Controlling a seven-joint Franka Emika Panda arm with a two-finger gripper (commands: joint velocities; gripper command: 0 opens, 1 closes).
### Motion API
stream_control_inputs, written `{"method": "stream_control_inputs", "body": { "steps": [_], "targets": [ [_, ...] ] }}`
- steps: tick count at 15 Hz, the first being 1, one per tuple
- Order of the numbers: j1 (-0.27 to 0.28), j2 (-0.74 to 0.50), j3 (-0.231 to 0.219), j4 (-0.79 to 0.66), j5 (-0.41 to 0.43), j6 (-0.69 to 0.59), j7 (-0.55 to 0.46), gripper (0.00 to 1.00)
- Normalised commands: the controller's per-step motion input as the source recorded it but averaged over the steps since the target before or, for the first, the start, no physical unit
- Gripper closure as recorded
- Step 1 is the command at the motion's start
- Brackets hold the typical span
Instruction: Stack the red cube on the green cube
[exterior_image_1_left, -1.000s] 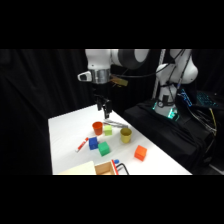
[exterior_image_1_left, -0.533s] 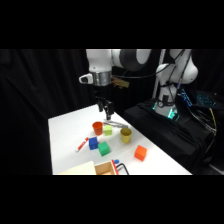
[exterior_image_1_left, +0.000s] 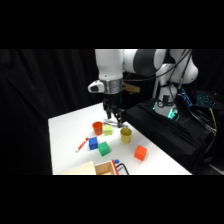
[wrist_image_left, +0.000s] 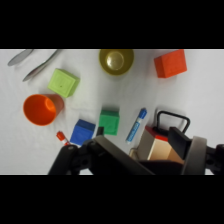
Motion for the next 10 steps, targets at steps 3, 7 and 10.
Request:
{"method": "stream_control_inputs", "body": {
  "steps": [3, 7, 10],
  "targets": [
    [0.095, -0.14, 0.085, -0.26, 0.144, 0.21, -0.07, 0.0],
    [0.078, -0.15, 0.068, -0.28, 0.134, 0.26, -0.12, 0.0],
    [0.057, -0.13, 0.05, -0.29, 0.103, 0.28, -0.14, 0.0]
  ]
}}
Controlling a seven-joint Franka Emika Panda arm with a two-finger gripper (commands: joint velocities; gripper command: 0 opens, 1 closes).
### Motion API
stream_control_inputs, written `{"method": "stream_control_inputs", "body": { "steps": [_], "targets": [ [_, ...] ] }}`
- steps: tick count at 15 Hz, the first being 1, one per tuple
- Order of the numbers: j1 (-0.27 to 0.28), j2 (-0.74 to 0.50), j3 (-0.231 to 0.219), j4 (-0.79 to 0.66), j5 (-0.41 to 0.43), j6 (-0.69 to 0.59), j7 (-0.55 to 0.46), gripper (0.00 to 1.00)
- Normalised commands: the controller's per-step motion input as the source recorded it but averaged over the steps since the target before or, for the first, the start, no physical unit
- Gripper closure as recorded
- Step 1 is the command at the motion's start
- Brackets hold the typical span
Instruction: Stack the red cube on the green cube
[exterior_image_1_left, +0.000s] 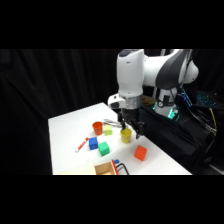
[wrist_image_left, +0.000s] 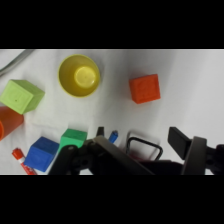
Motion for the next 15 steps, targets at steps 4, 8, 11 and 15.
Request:
{"method": "stream_control_inputs", "body": {
  "steps": [4, 8, 11, 15],
  "targets": [
    [0.059, -0.09, 0.056, -0.25, 0.089, 0.29, -0.12, 0.0],
    [0.069, 0.02, 0.056, -0.17, 0.019, 0.29, -0.05, 0.0],
    [0.07, 0.1, 0.054, -0.09, -0.029, 0.27, -0.01, 0.0],
    [0.066, 0.14, 0.042, -0.04, -0.071, 0.24, 0.02, 0.0]
  ]
}}
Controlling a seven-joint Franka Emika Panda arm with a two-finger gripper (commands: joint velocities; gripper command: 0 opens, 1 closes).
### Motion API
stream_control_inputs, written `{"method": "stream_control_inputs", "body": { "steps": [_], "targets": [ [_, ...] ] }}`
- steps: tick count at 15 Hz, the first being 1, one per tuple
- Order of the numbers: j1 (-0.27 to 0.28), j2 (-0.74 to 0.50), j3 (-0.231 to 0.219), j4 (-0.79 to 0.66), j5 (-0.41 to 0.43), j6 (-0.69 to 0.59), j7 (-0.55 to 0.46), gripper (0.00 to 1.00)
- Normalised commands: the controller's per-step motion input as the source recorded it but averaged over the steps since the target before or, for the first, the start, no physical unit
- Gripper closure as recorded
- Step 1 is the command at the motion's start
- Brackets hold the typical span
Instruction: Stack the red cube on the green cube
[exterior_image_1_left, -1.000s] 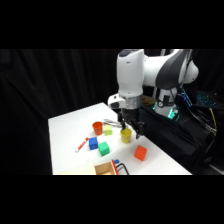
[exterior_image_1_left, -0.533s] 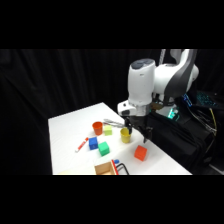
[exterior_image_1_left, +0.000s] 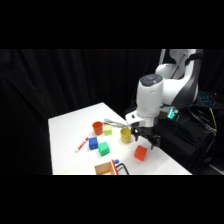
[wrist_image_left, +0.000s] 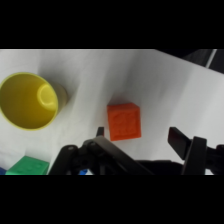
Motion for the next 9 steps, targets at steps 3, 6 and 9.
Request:
{"method": "stream_control_inputs", "body": {
  "steps": [3, 6, 9],
  "targets": [
    [0.06, 0.12, 0.006, -0.02, -0.153, 0.23, 0.05, 0.0],
    [0.075, 0.08, -0.06, -0.03, -0.275, 0.23, 0.09, 0.0],
    [0.09, 0.05, -0.095, -0.03, -0.266, 0.19, 0.11, 0.0]
  ]
}}
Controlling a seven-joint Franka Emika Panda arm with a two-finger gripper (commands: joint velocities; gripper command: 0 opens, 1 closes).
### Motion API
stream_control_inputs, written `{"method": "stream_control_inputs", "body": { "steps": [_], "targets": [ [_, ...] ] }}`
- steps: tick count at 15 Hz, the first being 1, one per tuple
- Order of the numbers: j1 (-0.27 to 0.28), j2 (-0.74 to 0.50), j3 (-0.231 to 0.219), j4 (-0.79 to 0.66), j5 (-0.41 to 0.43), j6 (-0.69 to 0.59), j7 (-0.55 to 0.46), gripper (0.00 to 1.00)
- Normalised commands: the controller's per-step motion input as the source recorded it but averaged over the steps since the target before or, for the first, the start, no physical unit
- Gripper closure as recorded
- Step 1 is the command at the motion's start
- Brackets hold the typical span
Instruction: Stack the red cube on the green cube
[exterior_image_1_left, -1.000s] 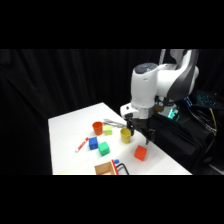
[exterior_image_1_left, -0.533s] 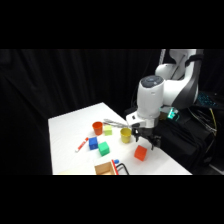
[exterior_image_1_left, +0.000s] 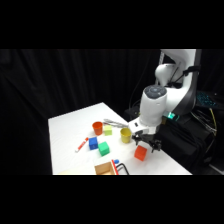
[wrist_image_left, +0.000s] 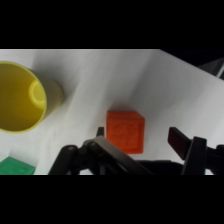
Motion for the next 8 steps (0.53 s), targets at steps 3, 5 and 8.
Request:
{"method": "stream_control_inputs", "body": {
  "steps": [3, 5, 8],
  "targets": [
    [0.108, 0.04, -0.112, -0.02, -0.24, 0.22, 0.14, 0.0],
    [0.117, 0.04, -0.134, -0.01, -0.231, 0.24, 0.16, 0.0],
    [0.109, 0.06, -0.141, 0.0, -0.198, 0.24, 0.16, 0.0]
  ]
}}
